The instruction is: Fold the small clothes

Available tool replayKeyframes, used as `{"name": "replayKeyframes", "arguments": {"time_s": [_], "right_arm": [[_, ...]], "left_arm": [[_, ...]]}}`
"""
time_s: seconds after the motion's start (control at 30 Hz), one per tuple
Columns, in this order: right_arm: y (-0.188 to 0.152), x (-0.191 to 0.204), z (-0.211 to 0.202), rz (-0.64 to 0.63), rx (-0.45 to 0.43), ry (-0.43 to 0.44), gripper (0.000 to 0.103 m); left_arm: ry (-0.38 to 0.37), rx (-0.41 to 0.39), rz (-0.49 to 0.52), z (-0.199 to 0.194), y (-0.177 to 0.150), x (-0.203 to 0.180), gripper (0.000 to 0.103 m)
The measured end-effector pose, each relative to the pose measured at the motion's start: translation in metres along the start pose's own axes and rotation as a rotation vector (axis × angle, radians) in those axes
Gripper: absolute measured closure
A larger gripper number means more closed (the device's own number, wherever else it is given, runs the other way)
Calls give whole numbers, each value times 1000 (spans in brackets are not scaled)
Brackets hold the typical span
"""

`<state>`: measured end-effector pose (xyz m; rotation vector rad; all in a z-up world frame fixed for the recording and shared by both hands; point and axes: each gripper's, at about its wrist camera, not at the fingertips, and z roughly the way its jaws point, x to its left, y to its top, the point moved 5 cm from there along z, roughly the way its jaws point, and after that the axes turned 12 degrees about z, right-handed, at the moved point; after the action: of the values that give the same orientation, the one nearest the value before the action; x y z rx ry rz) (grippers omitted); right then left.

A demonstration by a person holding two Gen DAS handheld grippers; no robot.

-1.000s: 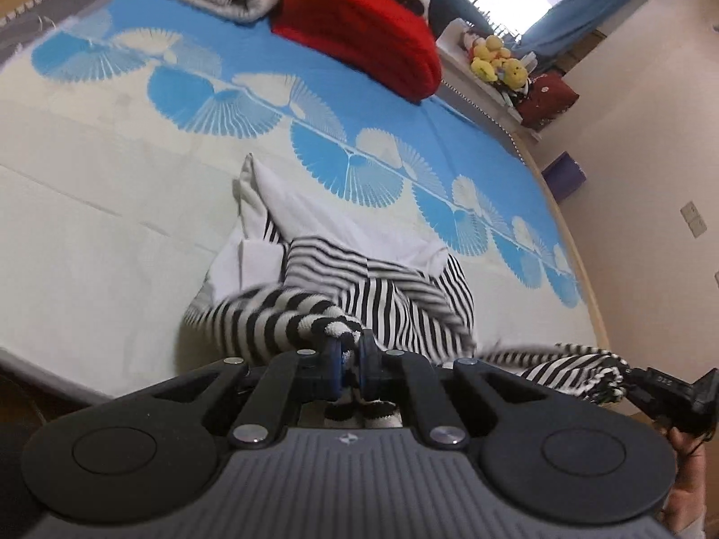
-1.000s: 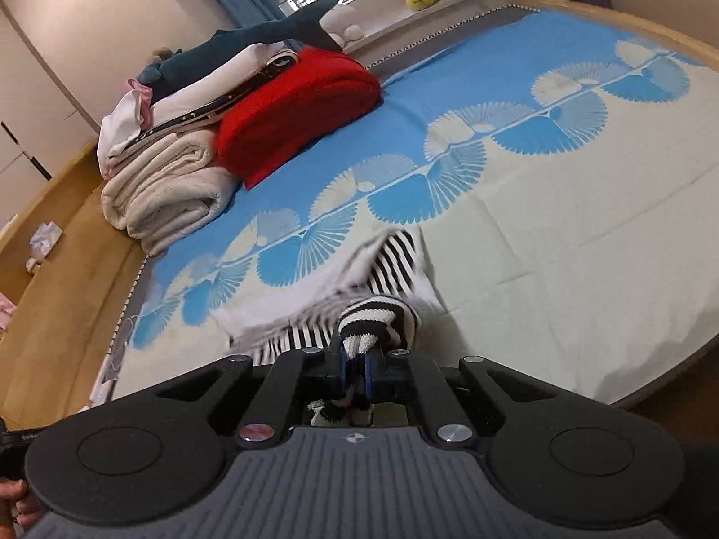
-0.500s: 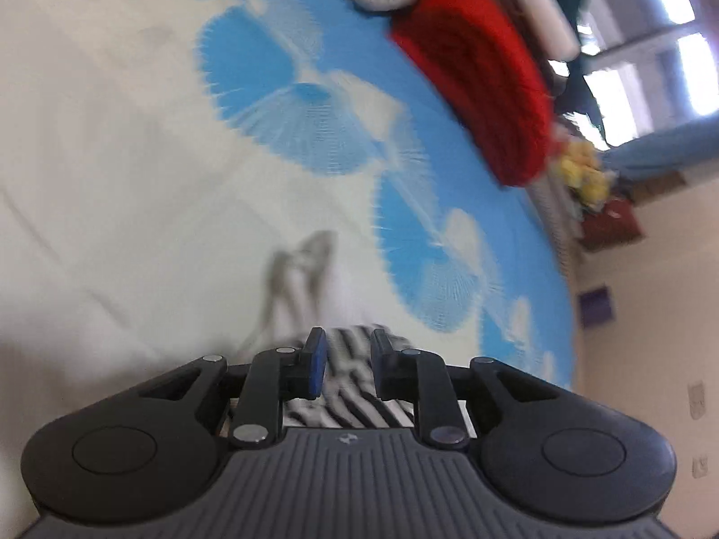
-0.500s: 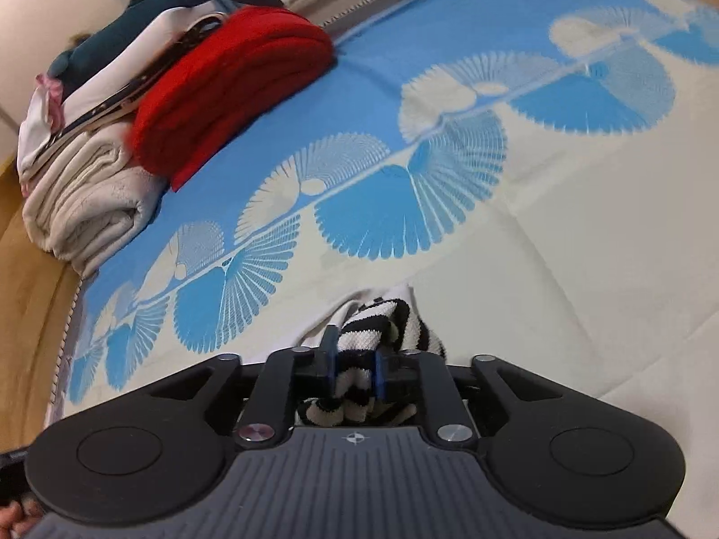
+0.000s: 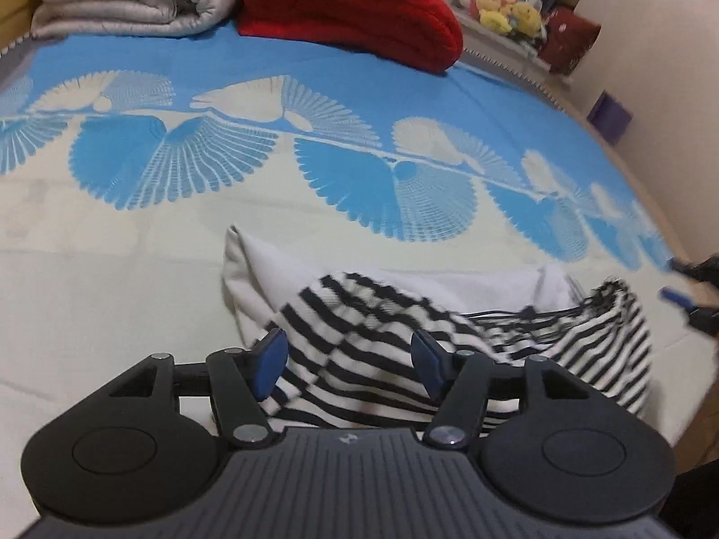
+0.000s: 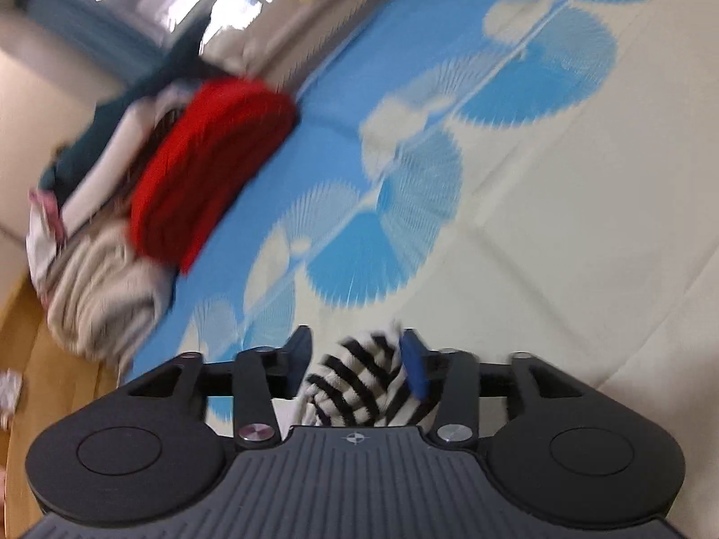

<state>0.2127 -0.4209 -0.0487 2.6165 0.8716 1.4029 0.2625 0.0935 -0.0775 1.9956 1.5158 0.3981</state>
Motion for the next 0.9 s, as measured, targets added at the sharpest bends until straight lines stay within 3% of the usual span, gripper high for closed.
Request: {"name": "replayKeyframes", "arguments": {"time_s": [0.1, 0.27, 0.33, 0.37, 0.43, 0.47, 0.5, 0.57, 0.6, 0.67, 0.77, 0.83, 0.9], "right_arm": [[-5, 10, -1, -115, 41, 23, 53], [-74, 40, 25, -557, 263, -40, 52], [-98, 45, 39, -725, 288, -106, 52], [-107, 46, 45, -802, 278, -145, 52], [-118, 46, 57, -925, 248, -220, 53], [-121, 46, 63, -967, 236, -252, 54], [-124, 47, 67, -996, 226, -276, 57], [-125, 48, 75, -1013, 217, -290, 78], [-124, 51, 77, -1020, 209, -292, 99], [-118, 61, 75, -980, 174, -237, 100], [-98, 92, 60, -864, 29, -82, 100], [-93, 108, 55, -827, -51, -6, 100], [-97, 115, 62, -842, -93, -20, 100]], "left_arm": [[42, 25, 18, 9, 2, 4, 37], [69, 46, 41, 23, 7, 8, 37], [75, 47, 56, 28, 9, 7, 38], [84, 46, 66, 31, 9, 7, 41], [90, 45, 75, 34, 10, 9, 58], [82, 48, 73, 36, 11, 11, 78], [80, 51, 71, 37, 11, 13, 98], [89, 33, 64, 33, 15, 21, 99], [107, 0, 51, 26, 19, 28, 100], [155, -109, -18, 4, 29, 46, 100], [208, -215, -113, -17, 37, 69, 100], [217, -215, -116, -13, 39, 71, 100], [216, -168, -100, 0, 39, 69, 99]]}}
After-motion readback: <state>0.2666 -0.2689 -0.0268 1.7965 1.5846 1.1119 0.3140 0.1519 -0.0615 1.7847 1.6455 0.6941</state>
